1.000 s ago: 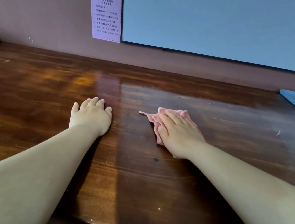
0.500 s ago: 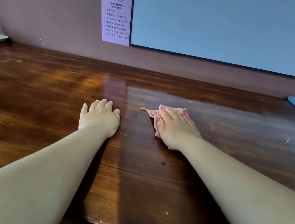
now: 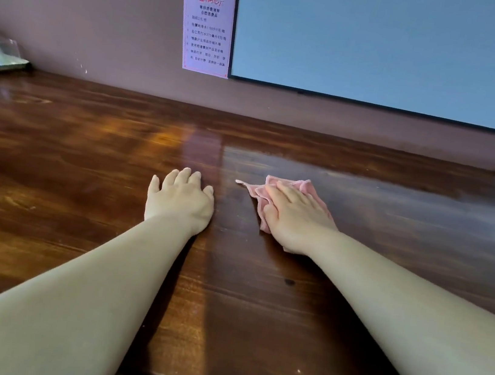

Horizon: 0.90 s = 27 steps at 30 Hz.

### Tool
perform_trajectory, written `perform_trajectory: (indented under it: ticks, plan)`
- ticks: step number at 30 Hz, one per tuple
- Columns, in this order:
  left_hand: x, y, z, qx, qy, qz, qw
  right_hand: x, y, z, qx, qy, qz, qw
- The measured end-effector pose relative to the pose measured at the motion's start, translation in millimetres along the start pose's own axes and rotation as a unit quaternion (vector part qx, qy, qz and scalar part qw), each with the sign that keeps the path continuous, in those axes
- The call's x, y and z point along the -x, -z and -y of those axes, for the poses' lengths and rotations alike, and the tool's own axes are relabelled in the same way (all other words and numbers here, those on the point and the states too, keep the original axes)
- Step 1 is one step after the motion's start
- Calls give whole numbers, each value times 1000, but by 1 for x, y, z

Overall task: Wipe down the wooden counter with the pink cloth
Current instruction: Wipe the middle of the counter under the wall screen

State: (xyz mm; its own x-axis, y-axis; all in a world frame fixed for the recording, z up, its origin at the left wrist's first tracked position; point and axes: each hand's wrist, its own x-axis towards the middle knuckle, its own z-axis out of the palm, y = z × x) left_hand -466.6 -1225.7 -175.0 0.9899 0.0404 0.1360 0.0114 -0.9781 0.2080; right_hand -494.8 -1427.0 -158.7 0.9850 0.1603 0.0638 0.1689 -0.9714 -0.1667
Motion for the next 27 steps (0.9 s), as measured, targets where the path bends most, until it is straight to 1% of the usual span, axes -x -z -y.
perform_trajectory:
  ticks: [2, 4, 7, 9, 11, 14, 16, 19, 22, 24, 27]
  plan:
    - [-2, -2, 2, 3, -2, 3, 1000, 11, -9, -5, 10, 38, 13, 999]
    - [-4, -4, 2, 5, 0, 0, 1000, 10, -11, -9, 16, 49, 8, 999]
    - [-5, -3, -1, 5, 3, -3, 1000, -13, -5, -2, 6, 24, 14, 1000]
    - [-3, -1, -1, 8, 1, -3, 1000, -27, -1, 8, 0, -4, 3, 1000]
    - [-1, -1, 0, 13, 3, -2, 1000, -32, 0, 14, 1, -6, -2, 1000]
    - [-2, -4, 2, 9, 1, -2, 1000, -17, -9, 10, 7, 46, 21, 999]
    - [-4, -6, 2, 8, 4, -5, 1000, -12, -11, 7, 9, 63, 19, 998]
    - [-6, -5, -1, 7, 6, -11, 1000, -25, -6, 15, 1, 30, 21, 999]
    - [-4, -3, -1, 6, 1, -11, 1000, -34, -1, 27, 2, -1, 2, 1000]
    - [-3, -3, 0, 3, 1, -12, 1000, -28, -3, 29, -10, 17, 2, 1000]
    - [-5, -6, 2, 6, -1, -16, 1000, -11, -14, 25, -11, 69, 7, 998]
